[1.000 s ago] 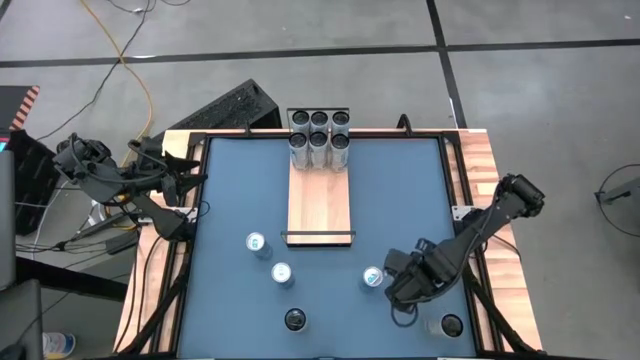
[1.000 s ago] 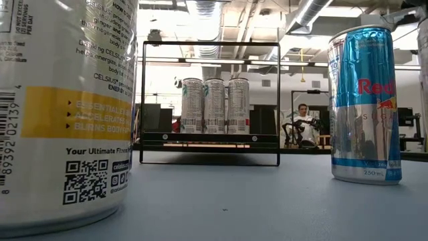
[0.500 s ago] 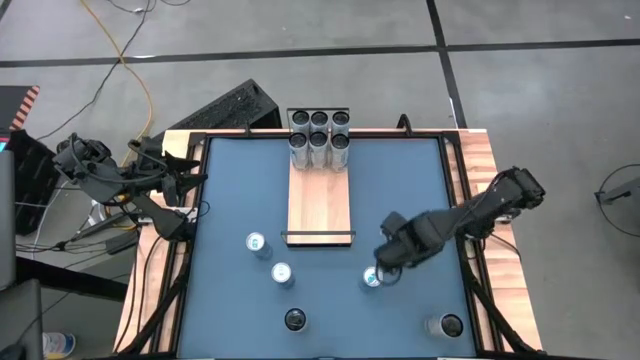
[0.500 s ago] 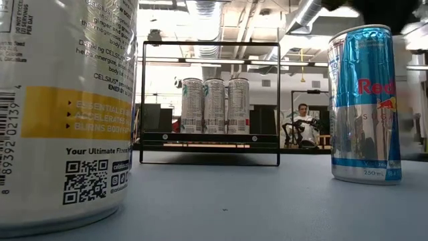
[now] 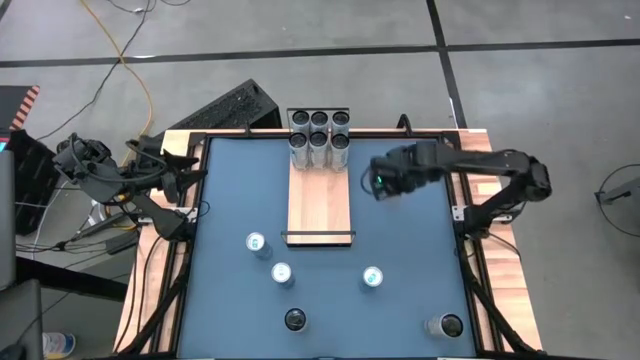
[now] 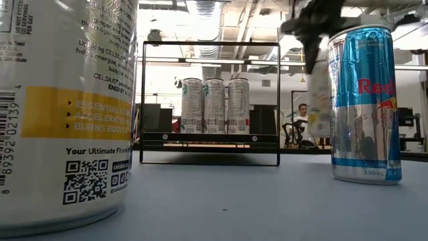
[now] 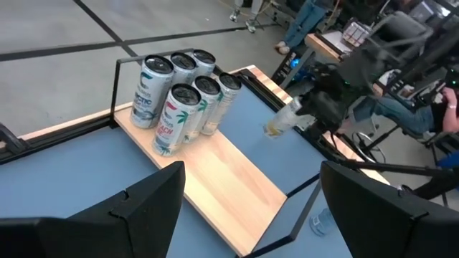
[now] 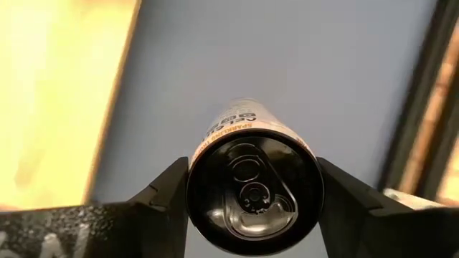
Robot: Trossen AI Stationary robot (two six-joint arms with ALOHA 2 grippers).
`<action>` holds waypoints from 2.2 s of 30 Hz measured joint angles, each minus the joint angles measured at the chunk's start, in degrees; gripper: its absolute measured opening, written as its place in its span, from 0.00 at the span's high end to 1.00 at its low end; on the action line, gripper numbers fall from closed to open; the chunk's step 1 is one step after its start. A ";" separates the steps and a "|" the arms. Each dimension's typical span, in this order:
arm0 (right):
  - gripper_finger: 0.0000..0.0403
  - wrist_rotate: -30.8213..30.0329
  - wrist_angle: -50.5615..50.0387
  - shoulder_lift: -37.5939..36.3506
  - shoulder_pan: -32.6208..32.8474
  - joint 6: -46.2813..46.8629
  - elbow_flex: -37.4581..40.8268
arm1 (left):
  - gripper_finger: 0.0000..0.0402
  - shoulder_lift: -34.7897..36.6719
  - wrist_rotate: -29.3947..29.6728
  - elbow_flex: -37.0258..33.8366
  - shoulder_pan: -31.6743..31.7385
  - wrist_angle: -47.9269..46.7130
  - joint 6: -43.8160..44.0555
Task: Place canned beverage on shelf
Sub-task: Put the center white-yellow soda can on the shelf
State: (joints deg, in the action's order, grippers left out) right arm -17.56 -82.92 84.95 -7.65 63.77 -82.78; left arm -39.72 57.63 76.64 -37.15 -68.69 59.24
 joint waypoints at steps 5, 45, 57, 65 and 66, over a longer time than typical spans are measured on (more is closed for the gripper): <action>0.45 2.09 5.19 3.46 -5.47 -4.59 -0.03 | 0.23 0.00 0.21 0.00 0.00 0.00 0.12; 0.18 9.04 16.88 -4.50 -9.33 -38.60 -0.07 | 0.23 0.00 0.23 0.00 0.00 -2.87 2.65; 0.18 12.59 16.55 -15.45 -7.00 -77.59 -0.07 | 0.23 0.00 2.77 0.00 0.00 -2.85 3.72; 0.19 17.05 18.31 -13.23 -12.13 -96.04 5.46 | 0.23 0.00 7.08 0.00 0.01 -2.89 4.72; 0.19 17.07 18.59 -12.63 -12.38 -98.09 5.48 | 0.23 -0.02 7.52 0.00 0.00 -2.91 5.00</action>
State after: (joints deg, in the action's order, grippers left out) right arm -0.49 -64.33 72.32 -20.03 -34.32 -77.30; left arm -39.75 65.15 76.64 -37.15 -71.59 64.25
